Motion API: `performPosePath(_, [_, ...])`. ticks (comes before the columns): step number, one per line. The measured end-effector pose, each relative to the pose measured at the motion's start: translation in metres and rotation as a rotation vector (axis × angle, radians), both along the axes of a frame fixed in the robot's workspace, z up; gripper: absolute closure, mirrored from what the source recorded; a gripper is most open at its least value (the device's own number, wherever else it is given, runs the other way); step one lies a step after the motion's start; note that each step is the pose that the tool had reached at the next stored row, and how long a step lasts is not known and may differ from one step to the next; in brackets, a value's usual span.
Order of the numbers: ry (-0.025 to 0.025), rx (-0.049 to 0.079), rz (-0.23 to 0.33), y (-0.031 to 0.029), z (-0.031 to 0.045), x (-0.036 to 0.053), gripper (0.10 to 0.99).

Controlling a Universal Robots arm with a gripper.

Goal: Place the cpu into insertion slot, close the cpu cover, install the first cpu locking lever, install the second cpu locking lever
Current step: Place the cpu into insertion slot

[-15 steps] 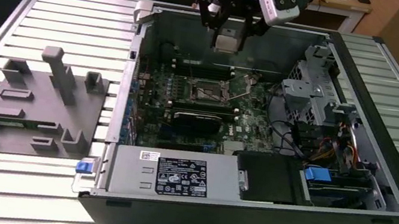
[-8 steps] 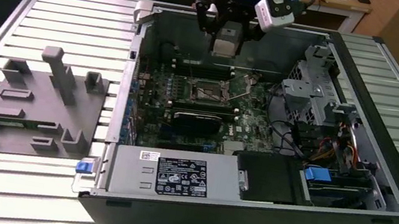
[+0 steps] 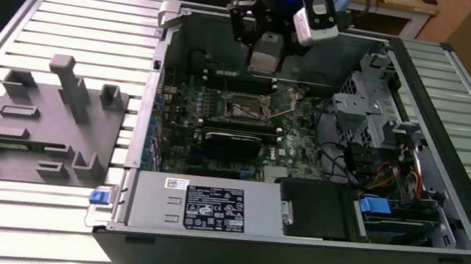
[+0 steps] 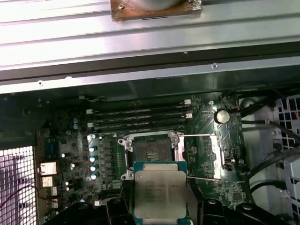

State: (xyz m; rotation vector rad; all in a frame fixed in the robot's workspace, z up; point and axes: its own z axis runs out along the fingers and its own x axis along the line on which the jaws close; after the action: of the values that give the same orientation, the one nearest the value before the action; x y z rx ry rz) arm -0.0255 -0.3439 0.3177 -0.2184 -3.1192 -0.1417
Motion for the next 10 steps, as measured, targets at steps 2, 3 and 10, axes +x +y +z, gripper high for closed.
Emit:
performPosePath(2, [0.0000,0.000,-0.036,0.0000,-0.0020,0.0000,0.549])
performPosePath(3, [0.0000,0.000,-0.054,0.0000,-0.0029,0.0000,0.549])
performPosePath(10, [0.0000,0.000,-0.182,0.0000,-0.0082,0.0000,0.549])
